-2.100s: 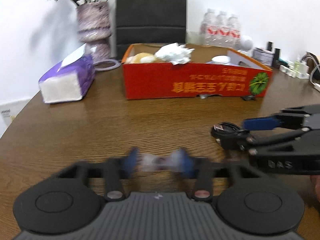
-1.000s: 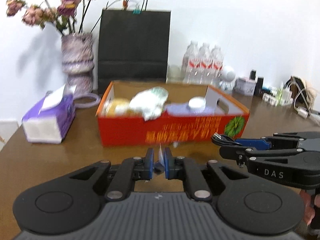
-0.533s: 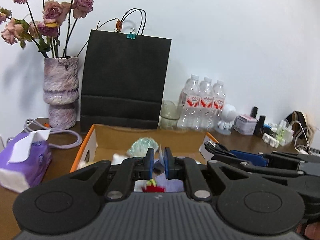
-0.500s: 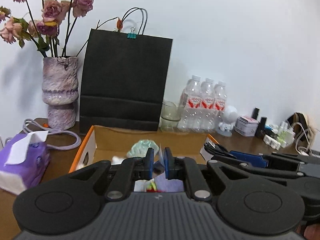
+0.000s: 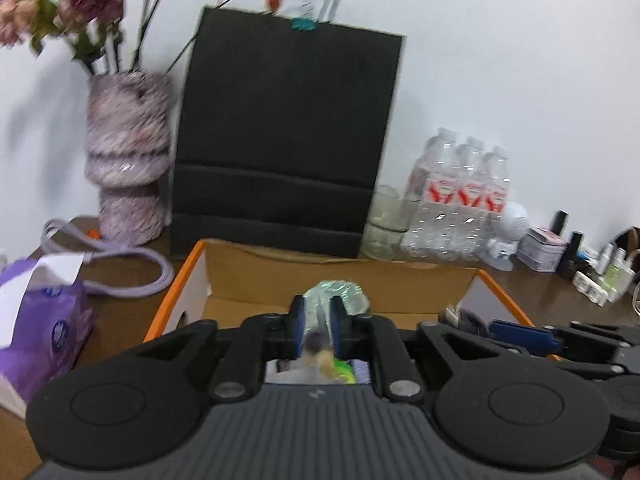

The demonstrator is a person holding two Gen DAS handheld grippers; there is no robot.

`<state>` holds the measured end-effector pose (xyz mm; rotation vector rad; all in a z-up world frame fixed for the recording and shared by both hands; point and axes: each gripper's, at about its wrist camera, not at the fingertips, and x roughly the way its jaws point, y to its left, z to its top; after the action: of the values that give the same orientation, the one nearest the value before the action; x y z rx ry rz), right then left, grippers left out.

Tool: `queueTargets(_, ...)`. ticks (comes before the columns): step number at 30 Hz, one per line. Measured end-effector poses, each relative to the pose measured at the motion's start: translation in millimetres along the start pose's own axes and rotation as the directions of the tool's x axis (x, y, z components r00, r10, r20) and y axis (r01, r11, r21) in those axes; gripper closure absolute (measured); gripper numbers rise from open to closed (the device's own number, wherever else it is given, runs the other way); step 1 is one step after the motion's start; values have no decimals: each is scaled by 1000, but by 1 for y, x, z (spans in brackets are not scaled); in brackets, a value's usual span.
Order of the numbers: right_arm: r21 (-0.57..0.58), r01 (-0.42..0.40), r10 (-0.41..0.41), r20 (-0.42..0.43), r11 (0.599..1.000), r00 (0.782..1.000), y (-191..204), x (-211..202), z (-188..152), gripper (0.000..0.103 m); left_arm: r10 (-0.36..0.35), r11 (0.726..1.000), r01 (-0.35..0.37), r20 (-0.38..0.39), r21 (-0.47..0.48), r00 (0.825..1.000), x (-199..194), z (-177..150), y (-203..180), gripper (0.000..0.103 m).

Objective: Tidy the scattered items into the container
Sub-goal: 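Carry the black USB cable over the box and open the right tool, then withdraw the right tool from the box and close it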

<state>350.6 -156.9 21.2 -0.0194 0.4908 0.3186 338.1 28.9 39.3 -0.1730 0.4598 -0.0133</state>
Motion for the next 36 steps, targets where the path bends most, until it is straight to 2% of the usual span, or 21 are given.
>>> queueTargets(1, 0, 4, -4, -11, 1000, 1000, -1, 0, 0, 37, 9, 1000, -9, 1, -9, 1000, -1, 0, 1, 12)
queueTargets(2, 0, 15, -15, -21, 1000, 1000, -1, 0, 1, 0, 20, 1000, -20, 14, -12, 1000, -3, 1, 1, 1)
queueTargets(5, -26, 41, -41, -4, 999, 999, 1, -6, 3, 0, 42, 999, -42, 65, 10, 997, -13, 3, -3, 0)
queueTargets(20, 13, 72, -72, -8, 997, 997, -6, -10, 5, 0, 57, 998, -58, 56, 10, 997, -19, 2, -8, 0)
queueTargets(27, 45, 102, -104, 25, 994, 994, -5, -30, -3, 0, 40, 999, -42, 85, 13, 996, -49, -9, -3, 0)
queueTargets(36, 59, 142, -142, 5, 988, 990, -9, -68, -36, 0, 50, 997, -56, 98, 55, 994, -90, -38, 2, 0)
